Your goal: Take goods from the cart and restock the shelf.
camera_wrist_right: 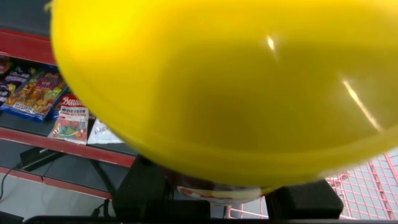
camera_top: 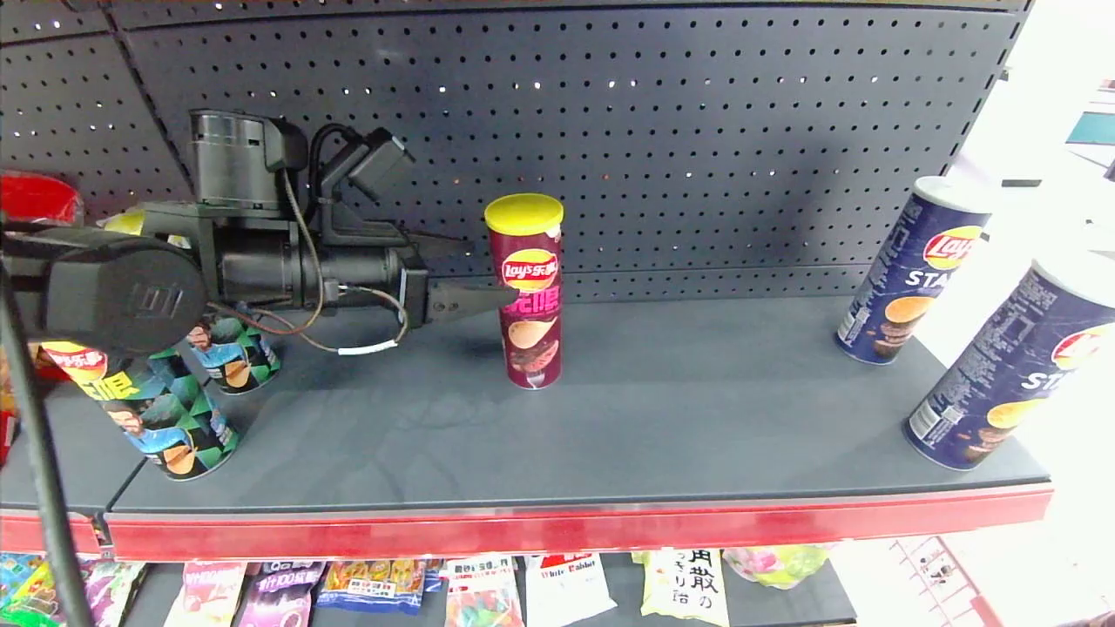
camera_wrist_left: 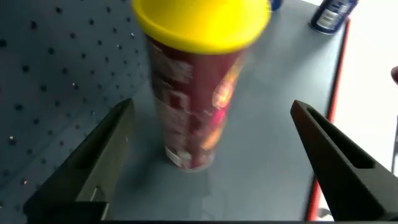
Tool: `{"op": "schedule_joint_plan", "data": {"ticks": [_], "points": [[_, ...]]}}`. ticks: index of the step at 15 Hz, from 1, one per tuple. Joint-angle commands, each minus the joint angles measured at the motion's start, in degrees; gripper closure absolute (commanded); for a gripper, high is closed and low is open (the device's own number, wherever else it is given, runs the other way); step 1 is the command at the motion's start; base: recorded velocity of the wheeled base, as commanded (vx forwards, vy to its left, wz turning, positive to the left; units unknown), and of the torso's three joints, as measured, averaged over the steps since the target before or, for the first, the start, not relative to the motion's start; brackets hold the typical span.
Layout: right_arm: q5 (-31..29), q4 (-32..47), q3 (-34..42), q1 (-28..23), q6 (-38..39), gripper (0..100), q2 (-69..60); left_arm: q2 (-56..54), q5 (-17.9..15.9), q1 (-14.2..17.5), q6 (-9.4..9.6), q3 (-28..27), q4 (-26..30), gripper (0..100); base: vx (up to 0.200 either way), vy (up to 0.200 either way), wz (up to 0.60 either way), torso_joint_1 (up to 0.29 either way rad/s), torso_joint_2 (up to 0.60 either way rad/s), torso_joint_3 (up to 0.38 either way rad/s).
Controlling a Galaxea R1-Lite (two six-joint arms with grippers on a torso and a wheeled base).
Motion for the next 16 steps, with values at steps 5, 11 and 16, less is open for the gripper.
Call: {"op": "schedule_joint_plan", "data": {"ticks": [5,11,16], "points": [[-0.04,0.01,0.0,0.03,-0.04,100,0.27,6.16,-2.09,-0.24,-0.01,-5.75,0.03,0,0.0,0.0,0.0,0.0,0.0,0.0],[-0.04,0.01,0.0,0.03,0.05,100,0.27,9.15,-3.06,-1.47,-0.19,-9.62,0.2,0,0.0,0.0,0.0,0.0,0.0,0.0],[-0.13,0.01,-0.18,-0.05,-0.04,100,0.71,12.4,-4.12,-1.47,-0.19,-13.84,0.2,0,0.0,0.0,0.0,0.0,0.0,0.0]]}}
